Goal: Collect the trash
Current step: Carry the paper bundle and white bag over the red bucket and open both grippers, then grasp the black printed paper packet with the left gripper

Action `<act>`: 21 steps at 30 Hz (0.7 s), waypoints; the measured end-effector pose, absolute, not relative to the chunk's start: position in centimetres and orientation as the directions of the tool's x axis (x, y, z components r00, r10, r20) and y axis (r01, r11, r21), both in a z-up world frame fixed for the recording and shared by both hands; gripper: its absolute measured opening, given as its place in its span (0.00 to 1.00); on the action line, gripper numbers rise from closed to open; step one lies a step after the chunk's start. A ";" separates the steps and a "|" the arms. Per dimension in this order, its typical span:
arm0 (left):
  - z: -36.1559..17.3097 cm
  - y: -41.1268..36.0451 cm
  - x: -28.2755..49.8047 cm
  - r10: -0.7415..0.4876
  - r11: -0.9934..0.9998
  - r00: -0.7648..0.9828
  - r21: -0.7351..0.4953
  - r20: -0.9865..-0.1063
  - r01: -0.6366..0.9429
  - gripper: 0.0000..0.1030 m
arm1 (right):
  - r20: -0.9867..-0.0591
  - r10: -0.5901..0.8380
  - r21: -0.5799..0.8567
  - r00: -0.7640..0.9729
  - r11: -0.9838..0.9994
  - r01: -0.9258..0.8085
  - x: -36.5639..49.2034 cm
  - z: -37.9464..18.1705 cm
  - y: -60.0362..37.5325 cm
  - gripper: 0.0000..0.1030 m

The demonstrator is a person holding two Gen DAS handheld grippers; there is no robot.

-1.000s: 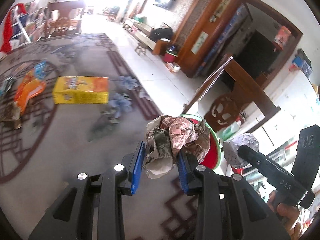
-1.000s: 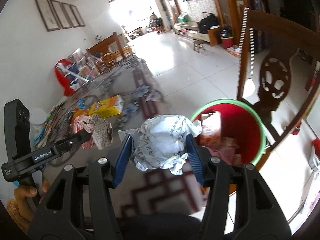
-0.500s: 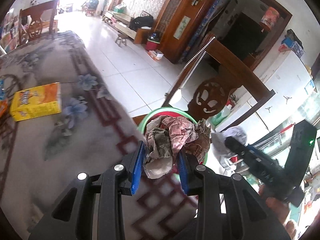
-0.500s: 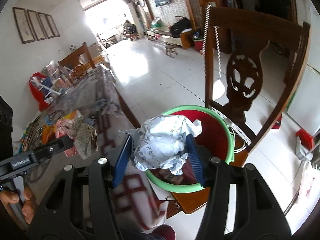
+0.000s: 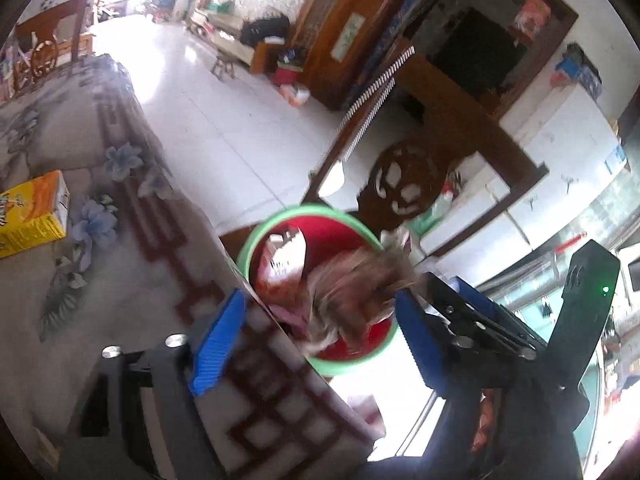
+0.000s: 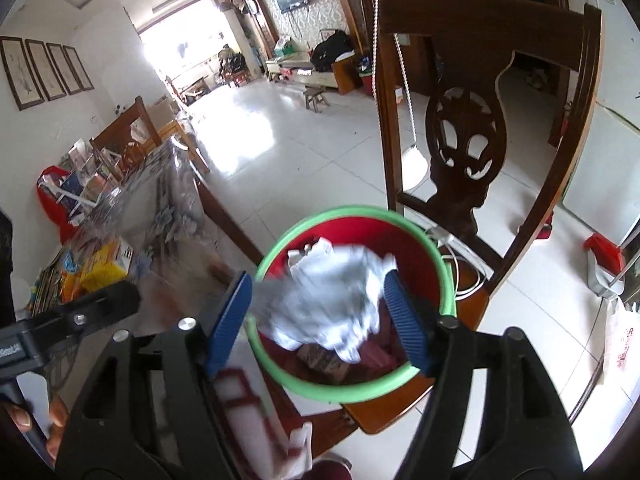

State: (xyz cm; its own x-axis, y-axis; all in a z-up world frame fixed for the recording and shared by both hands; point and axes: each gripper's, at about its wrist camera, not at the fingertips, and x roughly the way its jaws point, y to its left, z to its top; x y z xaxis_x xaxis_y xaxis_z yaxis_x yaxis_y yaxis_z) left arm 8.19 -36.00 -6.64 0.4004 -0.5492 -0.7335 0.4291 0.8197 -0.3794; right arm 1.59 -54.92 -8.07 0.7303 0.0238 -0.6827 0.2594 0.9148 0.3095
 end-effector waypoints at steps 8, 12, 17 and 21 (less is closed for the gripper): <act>-6.6 -31.6 8.2 -0.522 0.848 0.440 -0.390 -0.730 0.359 0.72 | -0.654 0.027 0.286 0.756 0.934 0.214 1.7 -5.6 -53.3 0.65; -6.6 -27.6 8.0 -0.465 0.884 0.494 -0.359 -0.734 0.299 0.73 | -0.606 0.098 0.326 0.789 0.936 0.134 1.8 -2.9 -50.9 0.70; -6.7 -21.5 8.2 -0.360 0.932 0.564 -0.313 -0.743 0.183 0.75 | -0.538 0.302 0.442 0.787 0.896 -0.042 3.5 -0.9 -45.2 0.75; -7.3 -14.7 8.4 -0.242 0.965 0.606 -0.252 -0.758 0.069 0.81 | -0.555 0.407 0.431 0.726 0.887 -0.168 4.8 -2.8 -38.7 0.76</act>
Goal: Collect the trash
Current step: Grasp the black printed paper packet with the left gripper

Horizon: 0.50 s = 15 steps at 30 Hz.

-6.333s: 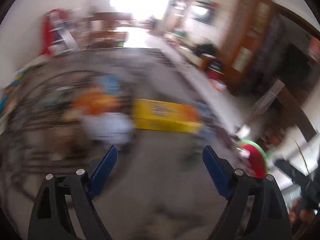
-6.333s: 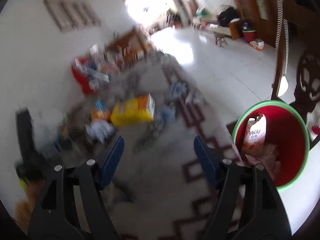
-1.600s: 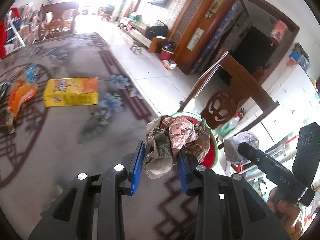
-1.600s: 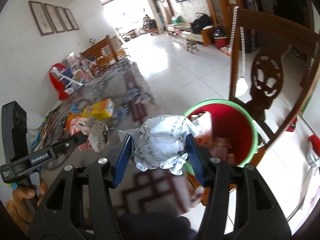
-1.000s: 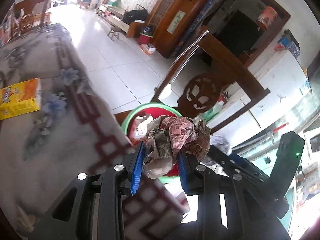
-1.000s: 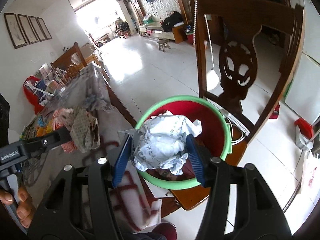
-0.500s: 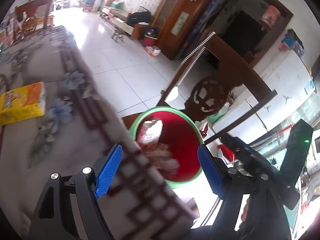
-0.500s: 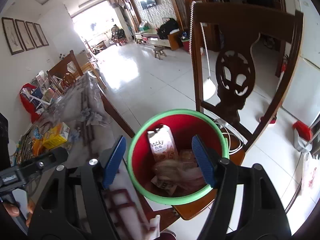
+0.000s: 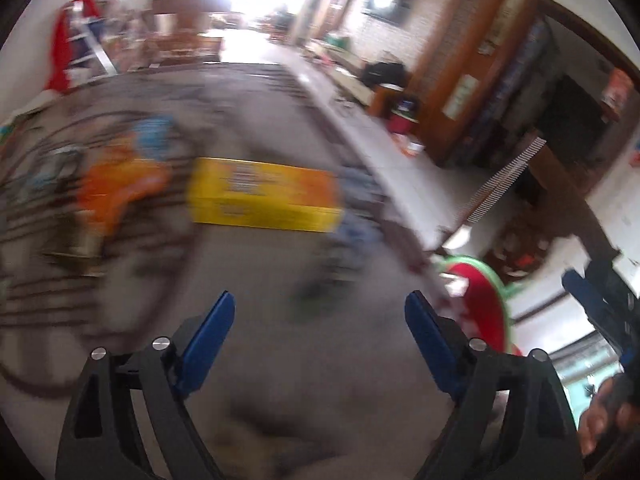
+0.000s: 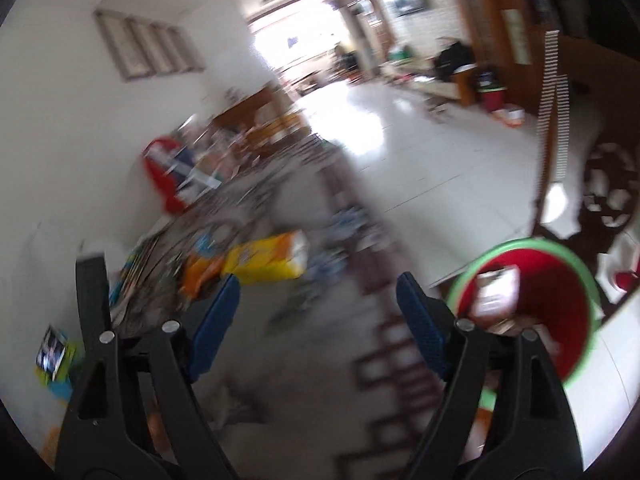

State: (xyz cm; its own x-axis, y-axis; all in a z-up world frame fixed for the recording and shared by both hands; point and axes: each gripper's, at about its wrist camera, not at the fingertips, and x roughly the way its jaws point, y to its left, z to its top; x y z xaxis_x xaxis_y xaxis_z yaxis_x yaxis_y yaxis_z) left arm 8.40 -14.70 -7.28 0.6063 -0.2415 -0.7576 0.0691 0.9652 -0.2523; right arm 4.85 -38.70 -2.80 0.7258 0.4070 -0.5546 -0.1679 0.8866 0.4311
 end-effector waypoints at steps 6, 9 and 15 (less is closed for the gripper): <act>-7.1 -5.9 10.4 -0.025 0.979 0.607 0.102 -0.795 0.174 0.92 | -0.645 0.476 0.436 0.598 0.872 -0.224 6.1 -6.1 -35.0 0.76; -8.1 -3.3 11.9 0.035 0.921 0.550 0.241 -0.835 0.307 0.92 | -0.655 0.478 0.442 0.585 0.871 -0.217 6.4 -6.5 -34.9 0.76; -10.3 -2.0 15.3 0.065 0.815 0.429 0.296 -0.901 0.498 0.92 | -0.670 0.482 0.444 0.565 0.870 -0.214 6.2 -7.2 -34.6 0.76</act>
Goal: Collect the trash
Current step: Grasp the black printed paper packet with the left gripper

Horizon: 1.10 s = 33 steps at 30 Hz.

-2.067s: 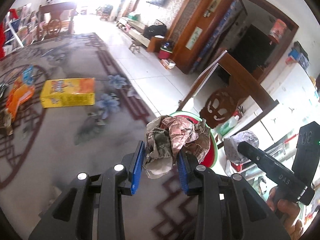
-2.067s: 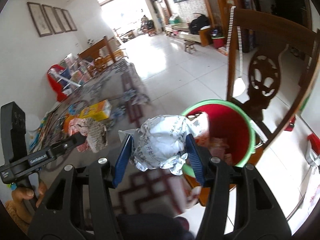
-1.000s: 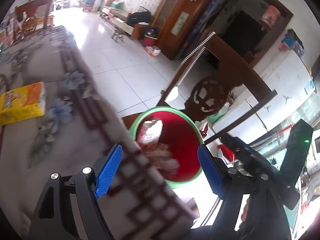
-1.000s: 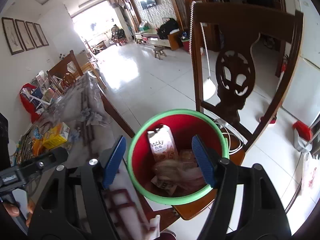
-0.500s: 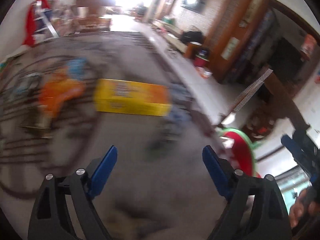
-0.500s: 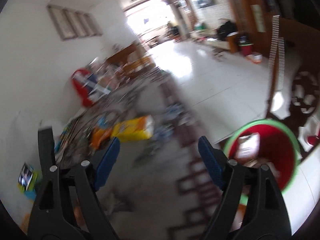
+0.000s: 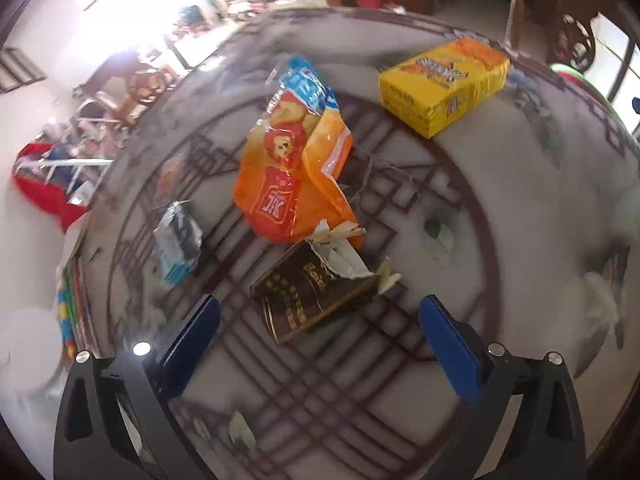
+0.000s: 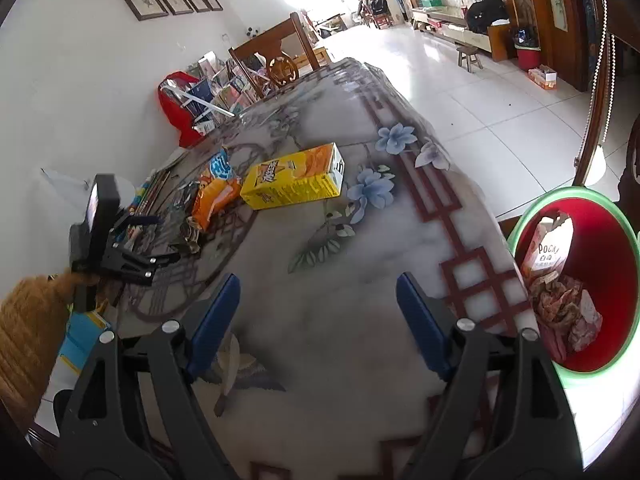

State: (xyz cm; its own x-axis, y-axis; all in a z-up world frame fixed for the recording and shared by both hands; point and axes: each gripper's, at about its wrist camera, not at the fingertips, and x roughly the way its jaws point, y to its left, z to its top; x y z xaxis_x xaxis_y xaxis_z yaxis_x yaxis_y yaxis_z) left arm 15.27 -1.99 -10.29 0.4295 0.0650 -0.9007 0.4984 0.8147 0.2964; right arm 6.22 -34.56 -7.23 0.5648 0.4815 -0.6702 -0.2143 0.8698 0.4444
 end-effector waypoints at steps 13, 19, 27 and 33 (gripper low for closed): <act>-12.4 -0.6 19.5 0.017 0.824 0.254 0.157 -0.967 0.544 0.76 | -0.699 0.491 0.458 0.519 0.866 -0.202 6.8 -8.4 -34.1 0.76; -12.1 0.0 17.1 -0.100 0.878 0.253 0.034 -0.962 0.478 0.74 | -0.709 0.481 0.447 0.516 0.872 -0.199 6.9 -8.5 -33.8 0.76; -11.8 1.7 10.5 -0.148 0.989 0.317 -0.136 -0.937 0.058 0.74 | -0.736 0.444 0.394 0.511 0.895 -0.210 6.7 -8.7 -33.0 0.76; -9.2 2.4 5.2 -0.235 0.931 0.460 -0.334 -0.856 -0.146 0.74 | -0.767 0.421 0.342 0.484 0.907 -0.247 7.0 -9.3 -31.5 0.76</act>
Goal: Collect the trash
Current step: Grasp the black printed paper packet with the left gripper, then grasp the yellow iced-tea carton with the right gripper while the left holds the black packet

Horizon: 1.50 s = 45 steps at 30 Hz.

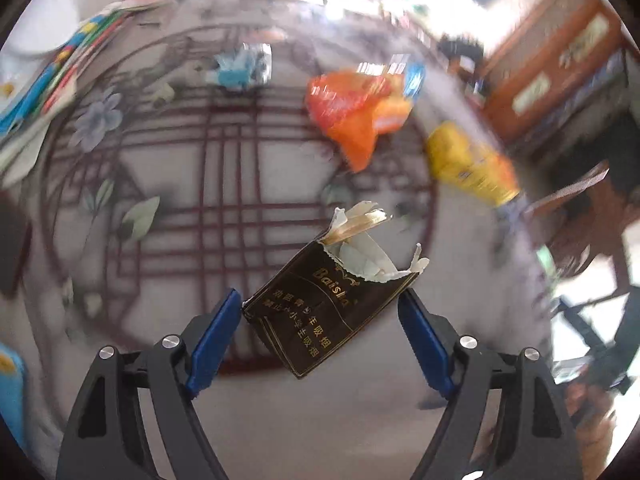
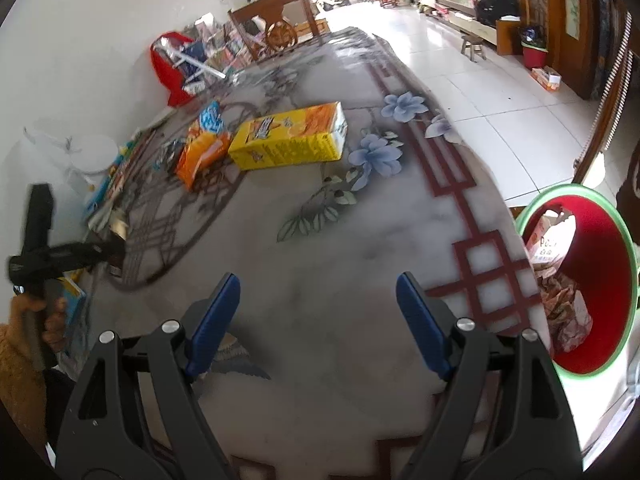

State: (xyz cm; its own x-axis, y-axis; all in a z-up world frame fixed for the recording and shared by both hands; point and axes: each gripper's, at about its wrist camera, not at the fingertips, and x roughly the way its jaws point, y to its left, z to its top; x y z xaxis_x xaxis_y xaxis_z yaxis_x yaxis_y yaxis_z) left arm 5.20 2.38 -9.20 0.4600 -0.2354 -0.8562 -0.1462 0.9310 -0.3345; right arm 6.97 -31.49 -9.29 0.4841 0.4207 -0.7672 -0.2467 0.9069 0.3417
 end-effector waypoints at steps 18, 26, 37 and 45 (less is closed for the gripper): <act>-7.7 4.3 3.1 -0.239 0.891 0.604 -0.419 -0.761 -0.175 0.75 | -0.892 0.203 -0.143 0.404 0.722 -0.677 20.0 -8.4 -17.3 0.87; -8.0 5.8 3.0 -0.263 0.851 0.615 -0.479 -0.744 -0.215 0.75 | -0.963 -0.050 -0.246 0.265 0.565 -0.788 25.4 -12.0 -12.3 0.89; -8.5 5.8 3.3 -0.292 0.837 0.604 -0.504 -0.741 -0.214 0.75 | -0.994 -0.053 -0.101 0.093 0.759 -0.643 27.7 -12.0 -13.4 0.74; -8.4 5.7 3.3 -0.288 0.841 0.607 -0.499 -0.740 -0.209 0.75 | -0.996 0.008 -0.046 0.083 0.778 -0.627 26.4 -11.9 -13.9 0.77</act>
State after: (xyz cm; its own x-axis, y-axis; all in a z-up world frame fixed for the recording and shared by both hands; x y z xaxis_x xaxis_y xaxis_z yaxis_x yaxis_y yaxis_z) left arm 3.30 5.67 -8.37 0.6073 -0.2882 -0.7404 -0.2089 0.8412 -0.4987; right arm 26.43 -13.86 -11.93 0.0832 0.0085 -0.9965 -0.6271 0.7776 -0.0457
